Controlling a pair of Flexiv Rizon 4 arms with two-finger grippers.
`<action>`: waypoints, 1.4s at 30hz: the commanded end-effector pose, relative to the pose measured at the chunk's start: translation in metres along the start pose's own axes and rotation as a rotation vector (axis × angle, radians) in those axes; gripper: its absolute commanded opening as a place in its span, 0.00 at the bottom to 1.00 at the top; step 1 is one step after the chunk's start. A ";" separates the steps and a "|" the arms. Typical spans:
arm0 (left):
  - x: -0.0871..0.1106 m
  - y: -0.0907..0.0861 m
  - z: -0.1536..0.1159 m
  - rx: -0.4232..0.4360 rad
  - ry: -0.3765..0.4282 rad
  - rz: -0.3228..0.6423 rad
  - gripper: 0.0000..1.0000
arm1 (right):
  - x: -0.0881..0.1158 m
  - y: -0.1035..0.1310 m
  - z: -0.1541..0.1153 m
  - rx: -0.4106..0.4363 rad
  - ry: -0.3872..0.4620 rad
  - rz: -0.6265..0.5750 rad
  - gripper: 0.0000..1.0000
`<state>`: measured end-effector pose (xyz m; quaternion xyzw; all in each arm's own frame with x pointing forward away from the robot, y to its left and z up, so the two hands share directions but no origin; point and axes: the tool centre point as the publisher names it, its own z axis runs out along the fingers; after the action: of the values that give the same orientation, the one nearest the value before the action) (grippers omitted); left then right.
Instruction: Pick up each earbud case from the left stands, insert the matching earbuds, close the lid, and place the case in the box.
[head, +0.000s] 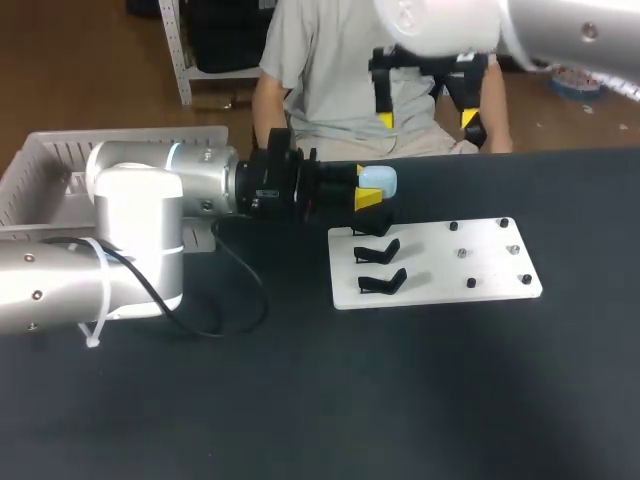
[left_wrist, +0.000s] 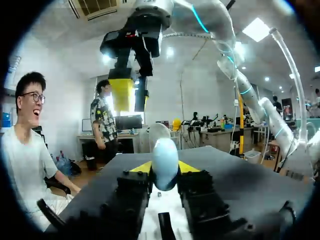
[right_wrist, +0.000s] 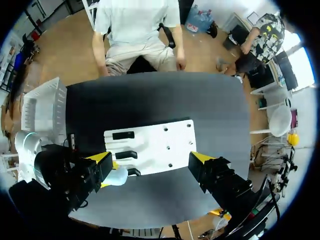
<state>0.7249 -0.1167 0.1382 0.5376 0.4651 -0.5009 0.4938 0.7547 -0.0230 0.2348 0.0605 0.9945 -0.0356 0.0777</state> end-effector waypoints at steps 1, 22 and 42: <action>-0.012 0.000 -0.037 -0.075 0.036 0.013 0.00 | 0.020 -0.047 -0.024 -0.123 -0.265 0.126 1.00; -0.039 0.053 -0.250 -0.536 0.425 -0.042 0.00 | 0.022 -0.056 -0.027 -0.159 -0.274 0.149 1.00; 0.009 0.089 -0.319 -0.760 0.527 -0.137 0.32 | 0.022 -0.056 -0.027 -0.159 -0.274 0.149 1.00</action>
<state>0.8514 0.1923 0.1371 0.4019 0.7572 -0.1813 0.4820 0.7263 -0.0731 0.2626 0.1209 0.9702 0.0414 0.2061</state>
